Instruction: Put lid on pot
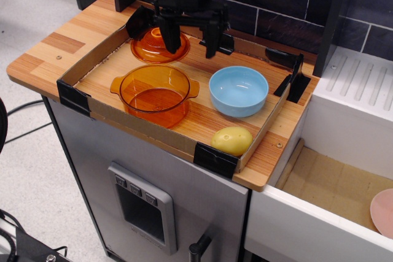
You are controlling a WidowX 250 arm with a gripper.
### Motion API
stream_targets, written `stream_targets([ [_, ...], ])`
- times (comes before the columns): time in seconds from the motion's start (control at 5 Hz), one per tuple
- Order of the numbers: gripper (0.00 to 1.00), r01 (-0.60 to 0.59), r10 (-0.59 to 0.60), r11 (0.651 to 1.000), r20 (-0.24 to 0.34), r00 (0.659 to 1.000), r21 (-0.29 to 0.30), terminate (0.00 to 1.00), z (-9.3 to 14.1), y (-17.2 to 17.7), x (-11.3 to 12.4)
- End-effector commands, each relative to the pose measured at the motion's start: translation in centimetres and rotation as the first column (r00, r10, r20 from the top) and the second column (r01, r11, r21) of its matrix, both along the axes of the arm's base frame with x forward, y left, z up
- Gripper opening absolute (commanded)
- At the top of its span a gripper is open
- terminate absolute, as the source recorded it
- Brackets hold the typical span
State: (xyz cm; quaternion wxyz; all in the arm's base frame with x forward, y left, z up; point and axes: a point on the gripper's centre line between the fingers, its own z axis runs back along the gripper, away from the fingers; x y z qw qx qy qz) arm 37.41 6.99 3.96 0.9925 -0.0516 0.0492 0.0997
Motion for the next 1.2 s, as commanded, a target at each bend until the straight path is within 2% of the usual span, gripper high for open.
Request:
stream_targets([
  [0.0,1.00,-0.043,0.036,0.998,0.149,0.988,0.046,0.00,4.1,3.3,1.6],
  [0.4,1.00,-0.097,0.078,0.990,0.174,0.982,0.101,0.00,4.3,5.6,2.7],
  [0.6,1.00,-0.126,0.102,0.979,0.149,0.984,0.163,0.00,4.0,6.6,3.1],
  [1.0,1.00,-0.123,0.096,0.973,0.143,0.985,0.197,0.00,1.8,6.5,2.8],
])
